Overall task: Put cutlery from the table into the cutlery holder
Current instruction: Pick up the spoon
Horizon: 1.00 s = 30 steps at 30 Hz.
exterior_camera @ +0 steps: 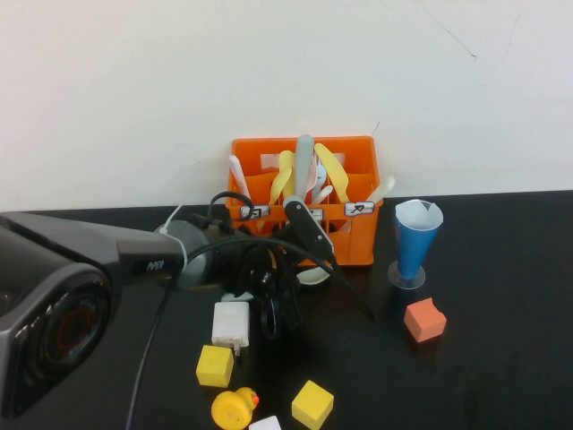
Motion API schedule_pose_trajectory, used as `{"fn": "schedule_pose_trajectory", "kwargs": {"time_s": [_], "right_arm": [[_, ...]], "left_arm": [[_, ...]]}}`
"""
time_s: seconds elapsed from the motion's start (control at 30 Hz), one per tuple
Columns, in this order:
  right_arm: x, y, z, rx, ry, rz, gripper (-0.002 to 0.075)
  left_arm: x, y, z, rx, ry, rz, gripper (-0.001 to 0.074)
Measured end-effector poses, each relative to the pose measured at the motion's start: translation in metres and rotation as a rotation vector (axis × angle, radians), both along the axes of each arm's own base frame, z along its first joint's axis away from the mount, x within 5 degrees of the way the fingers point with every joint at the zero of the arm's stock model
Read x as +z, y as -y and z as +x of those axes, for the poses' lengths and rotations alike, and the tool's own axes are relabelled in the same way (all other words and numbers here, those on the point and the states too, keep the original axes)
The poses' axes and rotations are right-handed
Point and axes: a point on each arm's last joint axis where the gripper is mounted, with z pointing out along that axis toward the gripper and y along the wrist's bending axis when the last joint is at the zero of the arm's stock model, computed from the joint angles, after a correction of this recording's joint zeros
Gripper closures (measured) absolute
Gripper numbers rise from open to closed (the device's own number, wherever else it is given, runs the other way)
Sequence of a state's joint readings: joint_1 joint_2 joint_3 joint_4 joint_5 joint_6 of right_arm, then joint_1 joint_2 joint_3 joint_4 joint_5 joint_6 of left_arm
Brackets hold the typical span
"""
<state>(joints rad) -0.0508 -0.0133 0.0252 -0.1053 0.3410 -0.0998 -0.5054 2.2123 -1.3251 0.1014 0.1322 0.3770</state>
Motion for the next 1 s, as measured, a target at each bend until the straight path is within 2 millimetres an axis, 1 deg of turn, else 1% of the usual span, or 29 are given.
{"fn": "schedule_pose_trajectory", "kwargs": {"time_s": [0.07, 0.13, 0.3, 0.37, 0.73, 1.0], "right_arm": [[0.000, 0.000, 0.000, 0.000, 0.000, 0.000, 0.0729], [0.000, 0.000, 0.000, 0.000, 0.000, 0.000, 0.0729], [0.000, 0.000, 0.000, 0.000, 0.000, 0.000, 0.0729], [0.000, 0.000, 0.000, 0.000, 0.000, 0.000, 0.0729], [0.000, 0.000, 0.000, 0.000, 0.000, 0.000, 0.0729], [0.000, 0.000, 0.000, 0.000, -0.002, 0.000, 0.0729]], "left_arm": [[0.000, 0.000, -0.002, -0.006, -0.016, 0.018, 0.0639], [0.002, 0.001, -0.004, -0.012, -0.035, 0.034, 0.0660], [0.006, 0.010, -0.013, -0.032, -0.068, 0.056, 0.0664], [0.009, 0.016, -0.020, -0.045, -0.088, 0.067, 0.0664], [0.011, 0.050, -0.055, -0.134, -0.168, 0.122, 0.0666], [0.011, 0.066, -0.070, -0.150, -0.189, 0.117, 0.0666]]}}
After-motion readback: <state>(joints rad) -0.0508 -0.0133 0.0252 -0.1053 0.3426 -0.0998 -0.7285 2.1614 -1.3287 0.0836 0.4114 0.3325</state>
